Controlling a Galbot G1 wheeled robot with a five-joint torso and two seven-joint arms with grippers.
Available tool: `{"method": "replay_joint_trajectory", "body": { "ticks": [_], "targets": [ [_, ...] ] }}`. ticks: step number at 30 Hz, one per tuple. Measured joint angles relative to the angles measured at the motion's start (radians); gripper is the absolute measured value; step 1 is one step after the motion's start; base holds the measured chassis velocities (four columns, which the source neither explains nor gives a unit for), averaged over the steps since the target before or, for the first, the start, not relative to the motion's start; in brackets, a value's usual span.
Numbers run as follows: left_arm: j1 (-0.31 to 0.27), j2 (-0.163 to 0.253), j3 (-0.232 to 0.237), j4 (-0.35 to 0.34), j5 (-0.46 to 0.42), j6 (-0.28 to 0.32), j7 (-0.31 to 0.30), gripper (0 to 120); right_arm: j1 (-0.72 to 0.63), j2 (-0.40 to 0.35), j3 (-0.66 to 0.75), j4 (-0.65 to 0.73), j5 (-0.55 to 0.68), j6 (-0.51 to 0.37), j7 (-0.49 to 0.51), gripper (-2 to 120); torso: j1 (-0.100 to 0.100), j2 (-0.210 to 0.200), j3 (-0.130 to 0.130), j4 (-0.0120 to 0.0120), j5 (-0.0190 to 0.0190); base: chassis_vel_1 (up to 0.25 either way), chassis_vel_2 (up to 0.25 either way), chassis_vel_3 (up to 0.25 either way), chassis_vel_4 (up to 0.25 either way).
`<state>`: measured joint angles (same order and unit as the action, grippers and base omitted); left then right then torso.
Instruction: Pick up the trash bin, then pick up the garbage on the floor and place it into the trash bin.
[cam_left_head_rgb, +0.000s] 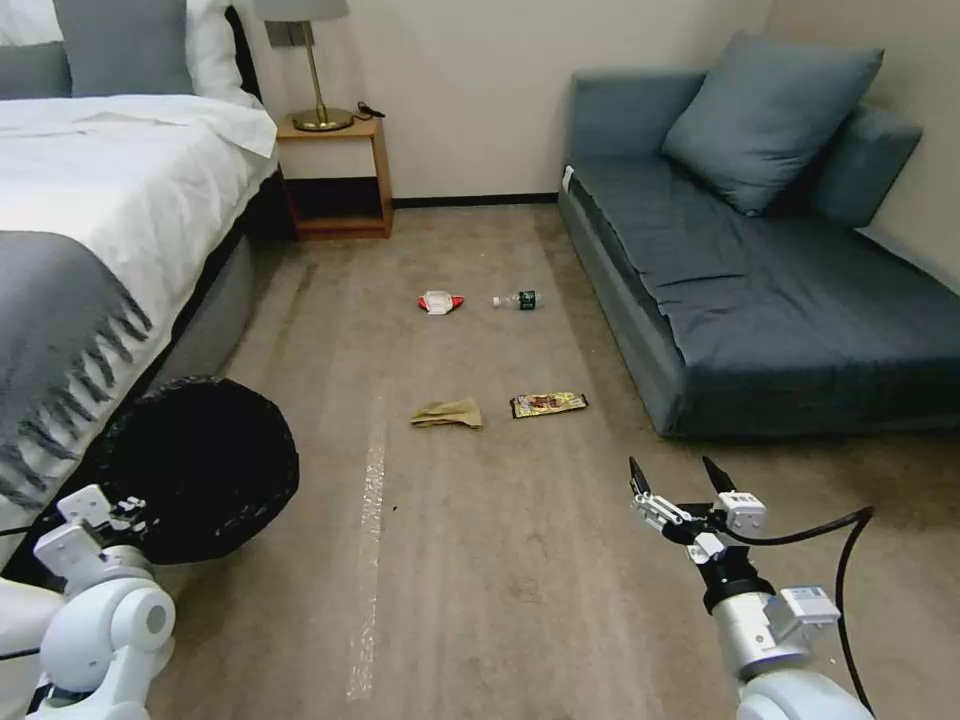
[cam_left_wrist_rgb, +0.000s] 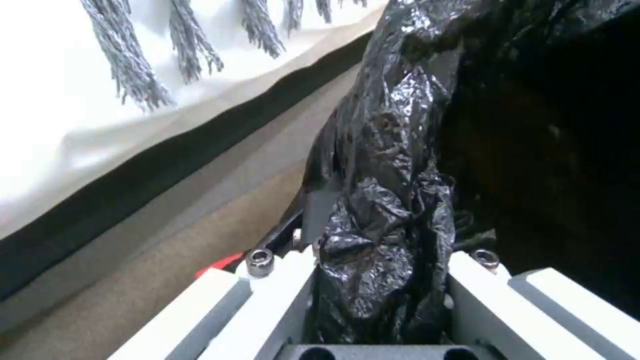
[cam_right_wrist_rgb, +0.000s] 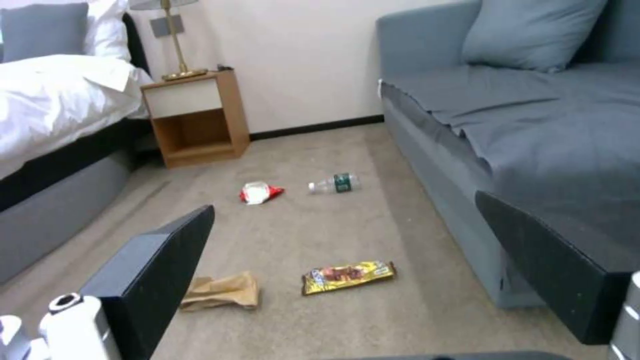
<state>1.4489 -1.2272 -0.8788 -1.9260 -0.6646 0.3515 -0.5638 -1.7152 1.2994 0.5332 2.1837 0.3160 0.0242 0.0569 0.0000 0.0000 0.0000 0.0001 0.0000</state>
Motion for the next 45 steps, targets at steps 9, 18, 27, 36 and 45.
{"method": "replay_joint_trajectory", "body": {
  "ticks": [9,18,27,36,45],
  "targets": [
    [-0.002,0.002,0.002,0.021,-0.004,-0.012,0.009,1,-0.002,0.01,0.002,-0.014,-0.002,0.02,-0.015,100,0.0,0.0,0.0,0.0,0.0,-0.041,0.047,0.051,-0.038],
    [-0.006,0.007,0.003,0.034,-0.005,-0.016,0.013,1,-0.004,0.012,0.003,-0.019,-0.007,0.024,-0.017,100,0.0,0.0,0.0,-0.0001,0.0,-0.129,0.146,0.139,-0.143],
    [-0.012,0.009,0.006,0.046,-0.004,-0.019,0.014,1,-0.004,0.011,0.004,-0.023,-0.012,0.026,-0.015,100,0.0,0.0,0.0,-0.0001,0.0001,-0.125,0.116,0.129,-0.125],
    [-0.015,0.01,0.007,0.052,-0.001,-0.022,0.014,1,-0.002,0.008,0.005,-0.025,-0.013,0.025,-0.015,100,0.0,0.0,0.0,0.0,0.0,-0.131,0.131,0.126,-0.126],
    [-0.014,0.01,0.008,0.058,0.0,-0.029,0.014,1,-0.007,0.015,0.001,-0.029,-0.022,0.027,-0.015,100,0.0,0.0,0.0,-0.0001,-0.0001,-0.126,0.127,0.118,-0.127]
  ]
}}
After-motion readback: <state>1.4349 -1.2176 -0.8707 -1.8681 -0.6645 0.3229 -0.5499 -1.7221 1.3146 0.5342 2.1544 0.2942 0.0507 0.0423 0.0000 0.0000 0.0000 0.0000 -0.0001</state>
